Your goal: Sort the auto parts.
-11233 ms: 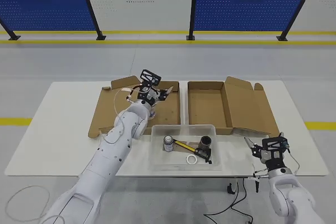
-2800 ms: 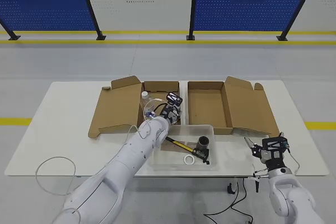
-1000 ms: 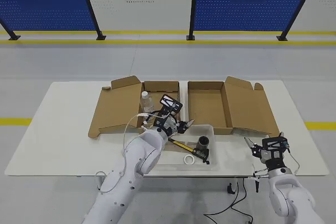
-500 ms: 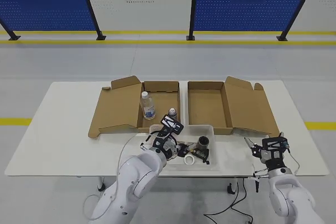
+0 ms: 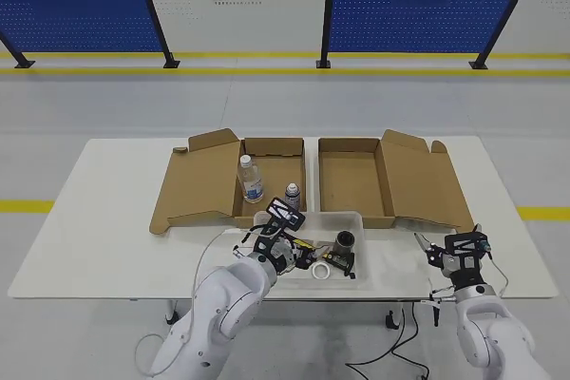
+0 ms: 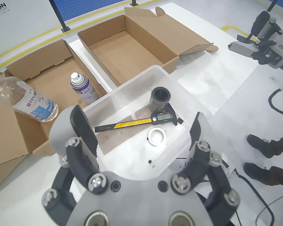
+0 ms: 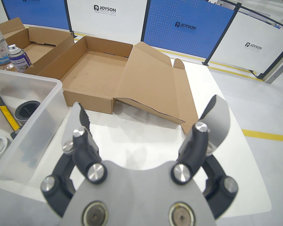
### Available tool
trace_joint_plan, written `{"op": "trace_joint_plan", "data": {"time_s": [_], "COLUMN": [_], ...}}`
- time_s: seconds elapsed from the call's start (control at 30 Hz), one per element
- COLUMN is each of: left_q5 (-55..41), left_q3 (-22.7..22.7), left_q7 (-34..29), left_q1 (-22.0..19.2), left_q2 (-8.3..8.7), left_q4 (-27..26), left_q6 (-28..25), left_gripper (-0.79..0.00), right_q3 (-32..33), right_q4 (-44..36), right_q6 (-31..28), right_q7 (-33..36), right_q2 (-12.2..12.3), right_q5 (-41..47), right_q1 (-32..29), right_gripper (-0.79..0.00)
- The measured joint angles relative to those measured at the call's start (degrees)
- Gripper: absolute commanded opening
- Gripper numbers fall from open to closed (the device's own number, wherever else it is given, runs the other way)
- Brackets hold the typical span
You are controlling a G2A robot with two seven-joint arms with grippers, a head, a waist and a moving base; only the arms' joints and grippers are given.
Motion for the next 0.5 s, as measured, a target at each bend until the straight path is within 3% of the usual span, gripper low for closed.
{"op": "trace_joint_plan", "data": {"time_s": [0.27,0.4,0.5], "left_q5": [-4.24,-8.28,-8.73], "left_q3": [-0.17,1.67,4.58], "left_q7": [1.14,-1.65,-5.67], "left_q1": [-0.05,-3.39,-7.18], "left_q2": [-0.12,-0.61,-1.37], "left_q4": [1.05,3.06,5.98], "left_q6": [0.51,2.25,6.69], "left_gripper": [0.000,0.000,0.000], "right_q3": [0.00,0.00,0.00], "right_q4": [0.00,0.00,0.00], "right_q6": [0.00,0.00,0.00], "right_q7": [0.00,0.00,0.00], "right_q2": [0.00,0.00,0.00], "right_q5": [0.00,0.00,0.00], "right_q1": [0.00,0.00,0.00], "right_gripper": [0.000,0.000,0.000]}}
